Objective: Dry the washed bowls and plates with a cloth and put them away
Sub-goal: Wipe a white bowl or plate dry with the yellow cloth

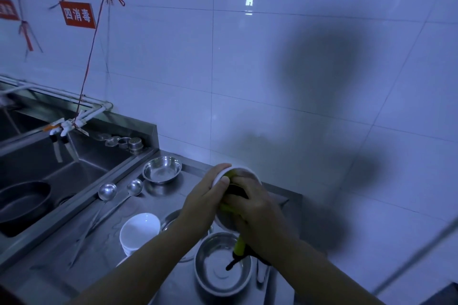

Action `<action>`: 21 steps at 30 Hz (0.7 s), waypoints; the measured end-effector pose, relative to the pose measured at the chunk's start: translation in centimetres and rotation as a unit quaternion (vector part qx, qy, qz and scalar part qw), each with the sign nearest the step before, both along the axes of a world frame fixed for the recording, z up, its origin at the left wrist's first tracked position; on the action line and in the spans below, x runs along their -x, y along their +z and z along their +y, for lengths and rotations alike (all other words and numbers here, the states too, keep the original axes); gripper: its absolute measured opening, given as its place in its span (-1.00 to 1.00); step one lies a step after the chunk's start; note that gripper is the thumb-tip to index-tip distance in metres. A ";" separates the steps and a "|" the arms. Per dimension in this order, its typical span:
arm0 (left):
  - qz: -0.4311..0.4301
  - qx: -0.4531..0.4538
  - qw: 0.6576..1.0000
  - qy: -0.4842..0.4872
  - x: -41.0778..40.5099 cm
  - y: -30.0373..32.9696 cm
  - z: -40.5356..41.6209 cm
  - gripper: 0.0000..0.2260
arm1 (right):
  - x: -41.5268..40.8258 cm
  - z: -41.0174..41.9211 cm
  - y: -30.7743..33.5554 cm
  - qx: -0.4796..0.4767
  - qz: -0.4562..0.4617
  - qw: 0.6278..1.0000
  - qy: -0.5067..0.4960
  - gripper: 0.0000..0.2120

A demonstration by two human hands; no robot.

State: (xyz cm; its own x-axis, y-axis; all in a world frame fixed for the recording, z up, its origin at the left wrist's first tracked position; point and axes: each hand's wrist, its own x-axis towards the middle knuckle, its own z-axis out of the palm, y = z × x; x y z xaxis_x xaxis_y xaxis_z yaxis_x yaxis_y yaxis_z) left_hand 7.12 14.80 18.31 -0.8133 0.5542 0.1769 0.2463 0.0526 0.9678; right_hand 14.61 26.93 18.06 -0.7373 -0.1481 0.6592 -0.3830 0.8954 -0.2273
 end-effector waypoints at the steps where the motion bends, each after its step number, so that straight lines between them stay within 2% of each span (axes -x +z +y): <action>1: -0.007 -0.007 1.000 0.000 -0.1 0.1 0.0 -0.53 | -0.2 -0.1 -0.2 0.002 -0.005 1.000 0.017 -0.84; 4: -0.018 -0.022 1.000 0.001 -0.2 0.4 -0.1 -0.57 | -1.1 0.2 -1.0 -0.010 -0.034 0.999 0.040 -0.76; 7: 0.005 -0.008 1.000 -0.010 0.1 0.6 -0.3 -0.60 | -2.1 1.2 -1.9 -0.076 -0.066 0.995 0.020 -0.69; 11: -0.001 0.029 0.998 -0.058 0.3 0.8 -0.5 -0.64 | -2.4 2.9 -2.5 -0.218 -0.035 0.975 0.026 -0.75; 14: -0.008 0.079 0.991 -0.104 0.5 1.0 -0.6 -0.72 | -2.4 3.4 -3.0 -0.257 0.012 0.966 0.030 -0.92; 16: 0.063 0.154 0.978 -0.127 1.0 0.9 -1.1 -0.75 | -2.6 3.6 -3.3 -0.260 0.012 0.965 0.036 -0.92; 18: 0.190 0.289 0.932 -0.112 1.2 0.6 -2.1 -0.55 | -3.0 3.9 -3.4 -0.261 0.002 0.965 0.040 -0.86; 19: 0.308 0.340 0.886 -0.067 1.0 0.4 -2.8 -0.44 | -3.2 4.0 -3.3 -0.259 -0.007 0.965 0.041 -0.82; 21: 0.554 0.349 0.756 -0.020 0.3 0.3 -3.6 -0.42 | -3.7 4.1 -3.1 -0.244 -0.021 0.969 0.042 -0.72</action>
State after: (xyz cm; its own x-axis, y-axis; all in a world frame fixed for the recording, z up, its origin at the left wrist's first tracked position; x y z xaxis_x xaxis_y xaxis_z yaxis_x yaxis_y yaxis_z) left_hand 6.85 11.15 18.62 -0.3613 0.8468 0.3903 0.8996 0.4267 -0.0932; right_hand 18.32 31.04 15.01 -0.7344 -0.4942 0.4652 -0.4579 0.8667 0.1977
